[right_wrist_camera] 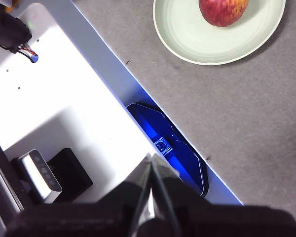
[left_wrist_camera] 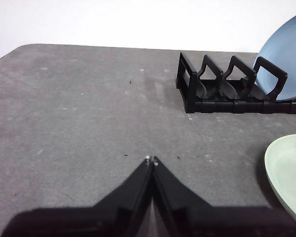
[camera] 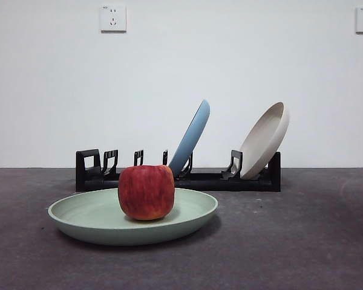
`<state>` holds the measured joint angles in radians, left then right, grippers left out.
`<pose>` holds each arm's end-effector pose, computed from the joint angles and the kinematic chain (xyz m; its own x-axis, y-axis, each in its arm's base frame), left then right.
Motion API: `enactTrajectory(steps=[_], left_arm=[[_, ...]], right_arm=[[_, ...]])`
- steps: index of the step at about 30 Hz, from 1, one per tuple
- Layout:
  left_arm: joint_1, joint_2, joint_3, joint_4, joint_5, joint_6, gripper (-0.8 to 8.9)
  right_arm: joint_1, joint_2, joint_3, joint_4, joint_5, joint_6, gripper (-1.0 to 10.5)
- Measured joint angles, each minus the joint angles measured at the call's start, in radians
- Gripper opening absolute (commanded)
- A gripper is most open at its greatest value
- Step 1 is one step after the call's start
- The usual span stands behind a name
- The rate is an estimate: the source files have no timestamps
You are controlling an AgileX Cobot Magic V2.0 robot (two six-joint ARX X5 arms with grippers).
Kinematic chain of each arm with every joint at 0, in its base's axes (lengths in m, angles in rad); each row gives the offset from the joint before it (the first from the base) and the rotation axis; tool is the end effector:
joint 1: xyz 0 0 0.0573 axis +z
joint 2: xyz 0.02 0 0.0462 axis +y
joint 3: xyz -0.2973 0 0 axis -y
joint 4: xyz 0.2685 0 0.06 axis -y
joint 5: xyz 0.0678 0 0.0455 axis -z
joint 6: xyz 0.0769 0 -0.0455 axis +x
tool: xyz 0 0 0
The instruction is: Take the green plate from the plate rack,put the plate on the table,take the apple from the table,put the apple in the plate
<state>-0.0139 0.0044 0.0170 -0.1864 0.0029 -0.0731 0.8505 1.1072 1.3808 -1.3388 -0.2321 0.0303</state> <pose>0.1329 -0.0021 0.1432 0.9848 -0.0166 -0.1729 0.0041 0.9974 -0.0724 0.1176 0.1608 0.3749 0.1380 0.5060 -0.8514 -0.7871 0.5779 0.2158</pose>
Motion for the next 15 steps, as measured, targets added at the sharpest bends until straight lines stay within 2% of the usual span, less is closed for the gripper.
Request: enactTrajectory(steps=[12,15], left_arm=[[0.0,0.0,0.0,0.0,0.0,0.0,-0.03],[0.0,0.0,0.0,0.0,0.0,0.0,-0.04]], right_arm=[[0.0,0.0,0.0,0.0,0.001,0.0,0.0],[-0.01,-0.004,0.0,0.003,0.024,-0.038,0.0]])
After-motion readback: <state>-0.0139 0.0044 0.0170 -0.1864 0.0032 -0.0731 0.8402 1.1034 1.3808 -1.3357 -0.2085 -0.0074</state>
